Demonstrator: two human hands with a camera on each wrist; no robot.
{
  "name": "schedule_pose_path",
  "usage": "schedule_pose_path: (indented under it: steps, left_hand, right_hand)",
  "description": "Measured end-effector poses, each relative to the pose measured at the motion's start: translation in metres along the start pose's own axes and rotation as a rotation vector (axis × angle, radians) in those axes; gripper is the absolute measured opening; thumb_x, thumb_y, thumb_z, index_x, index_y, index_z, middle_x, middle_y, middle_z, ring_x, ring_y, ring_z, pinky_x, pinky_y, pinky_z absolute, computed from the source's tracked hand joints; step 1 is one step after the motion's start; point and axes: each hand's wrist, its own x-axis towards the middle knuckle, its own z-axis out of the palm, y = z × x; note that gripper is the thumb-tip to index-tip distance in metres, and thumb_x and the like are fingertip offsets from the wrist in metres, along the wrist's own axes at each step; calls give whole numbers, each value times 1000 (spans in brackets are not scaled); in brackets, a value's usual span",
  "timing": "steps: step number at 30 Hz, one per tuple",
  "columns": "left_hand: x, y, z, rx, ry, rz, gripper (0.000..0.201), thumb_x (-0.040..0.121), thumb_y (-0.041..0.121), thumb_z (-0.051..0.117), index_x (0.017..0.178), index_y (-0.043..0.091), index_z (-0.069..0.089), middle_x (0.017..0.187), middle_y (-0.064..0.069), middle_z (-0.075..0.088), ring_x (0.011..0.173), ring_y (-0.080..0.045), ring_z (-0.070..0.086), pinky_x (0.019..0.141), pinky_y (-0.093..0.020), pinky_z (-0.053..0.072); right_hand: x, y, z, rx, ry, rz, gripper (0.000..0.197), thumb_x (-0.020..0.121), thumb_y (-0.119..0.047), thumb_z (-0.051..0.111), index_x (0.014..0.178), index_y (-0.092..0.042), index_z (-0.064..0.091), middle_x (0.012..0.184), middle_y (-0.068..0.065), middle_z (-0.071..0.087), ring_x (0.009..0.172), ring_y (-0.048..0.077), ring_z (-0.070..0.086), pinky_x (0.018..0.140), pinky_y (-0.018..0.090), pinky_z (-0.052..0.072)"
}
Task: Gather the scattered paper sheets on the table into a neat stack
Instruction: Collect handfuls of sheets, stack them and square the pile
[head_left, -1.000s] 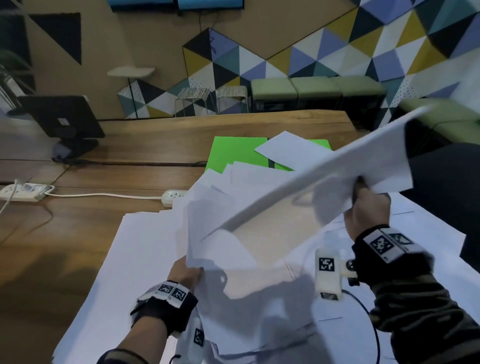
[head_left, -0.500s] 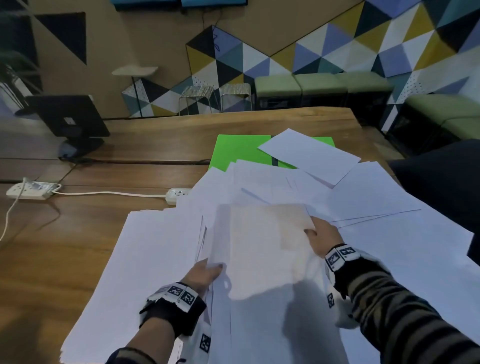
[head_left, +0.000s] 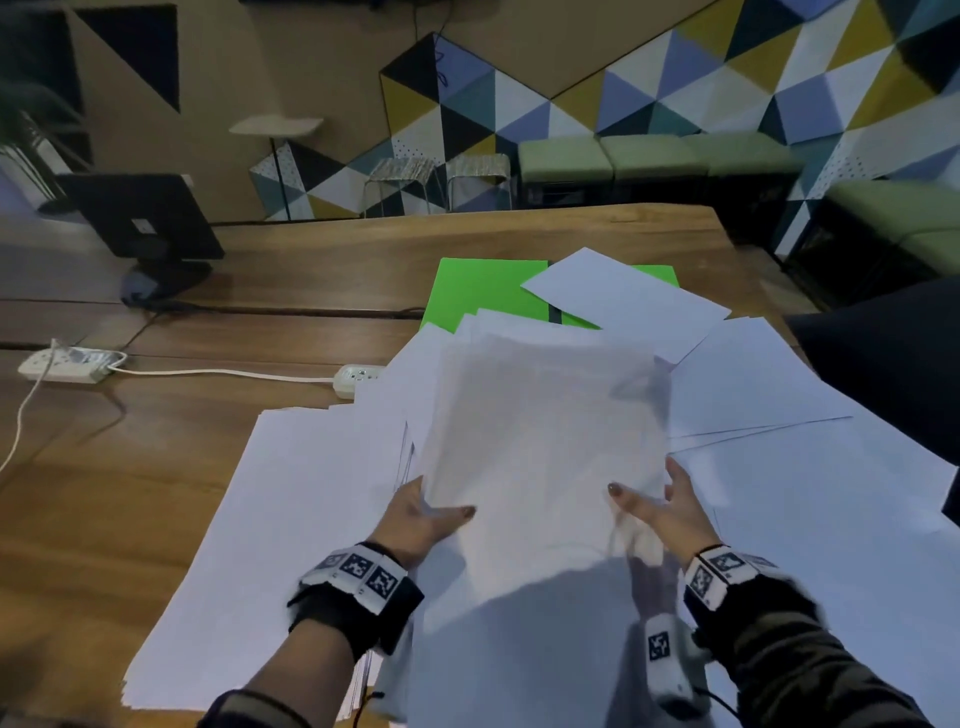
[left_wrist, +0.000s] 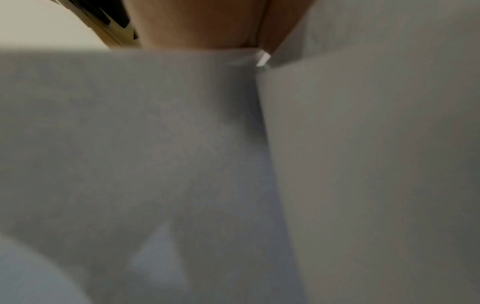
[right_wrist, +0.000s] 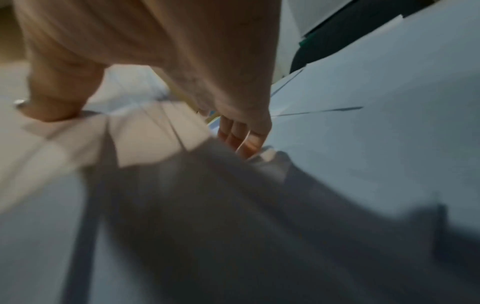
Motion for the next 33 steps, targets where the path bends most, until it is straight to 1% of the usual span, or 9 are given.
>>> schedule_pose_path:
  steps: [3, 5, 10, 14, 19, 23, 26, 29, 33]
  left_hand:
    - [10, 21, 1, -45, 5, 69, 33, 76, -1, 72, 108, 5, 63, 95, -4, 73, 89, -18, 70, 75, -21, 56]
    - [15, 32, 3, -40, 13, 139, 30, 79, -2, 69, 106, 7, 63, 94, -1, 73, 86, -13, 70, 75, -21, 56]
    - [16, 54, 17, 15, 47, 314, 15, 77, 4, 72, 88, 14, 67, 73, 10, 73, 69, -5, 66, 63, -20, 54]
    - [16, 69, 27, -4, 103, 439, 23, 77, -2, 71, 87, 19, 66, 73, 16, 73, 72, -2, 68, 71, -20, 56]
    - [18, 56, 16, 142, 120, 432, 37, 70, 3, 79, 94, 25, 59, 90, 10, 69, 82, 5, 66, 80, -17, 53]
    - [17, 45, 12, 174, 86, 351, 35, 74, -2, 74, 94, 24, 61, 95, 5, 69, 88, -9, 68, 90, -38, 53]
    - [21, 53, 18, 184, 217, 429, 22, 78, 5, 72, 88, 22, 63, 84, 7, 68, 74, -1, 65, 77, -23, 54]
    - [22, 62, 20, 86, 195, 423, 29, 74, 2, 75, 97, 13, 63, 88, 7, 68, 75, 6, 65, 72, -13, 52]
    - [23, 48, 22, 104, 116, 316, 54, 63, 14, 84, 111, 13, 60, 100, 5, 68, 93, -8, 64, 77, -10, 51]
  right_hand:
    - [-4, -6, -8, 186, -80, -49, 107, 49, -39, 88, 141, -23, 34, 138, 1, 48, 130, 22, 42, 113, 47, 26]
    - [-8, -17, -13, 252, -123, -90, 96, 34, -44, 90, 119, -15, 58, 114, 4, 68, 112, 22, 60, 106, 45, 38]
    - [-21, -50, -18, 134, -48, -357, 30, 73, -13, 78, 99, -6, 64, 89, 4, 68, 82, 12, 64, 86, 32, 49]
    - [-28, -64, -16, 223, 43, -461, 19, 76, -4, 73, 91, -10, 63, 80, -1, 66, 69, -1, 63, 66, 11, 50]
    - [-31, -57, -18, 167, 129, -433, 17, 80, -4, 70, 76, -14, 56, 71, -4, 58, 68, 4, 53, 56, 5, 43]
    - [-33, -58, -11, 206, 239, -492, 13, 80, 2, 67, 81, 1, 54, 69, 0, 57, 58, -1, 54, 50, 1, 41]
    - [-36, -68, -6, 202, 249, -569, 18, 77, 4, 69, 84, -2, 54, 75, -2, 58, 54, -16, 56, 54, 0, 42]
    - [-38, -71, -6, 261, 130, -575, 33, 72, 5, 72, 96, -9, 55, 87, -5, 61, 72, -12, 61, 64, 2, 46]
    - [-31, -59, -2, 373, 11, -353, 57, 74, 11, 69, 124, 2, 44, 118, 4, 56, 67, -12, 65, 58, 3, 47]
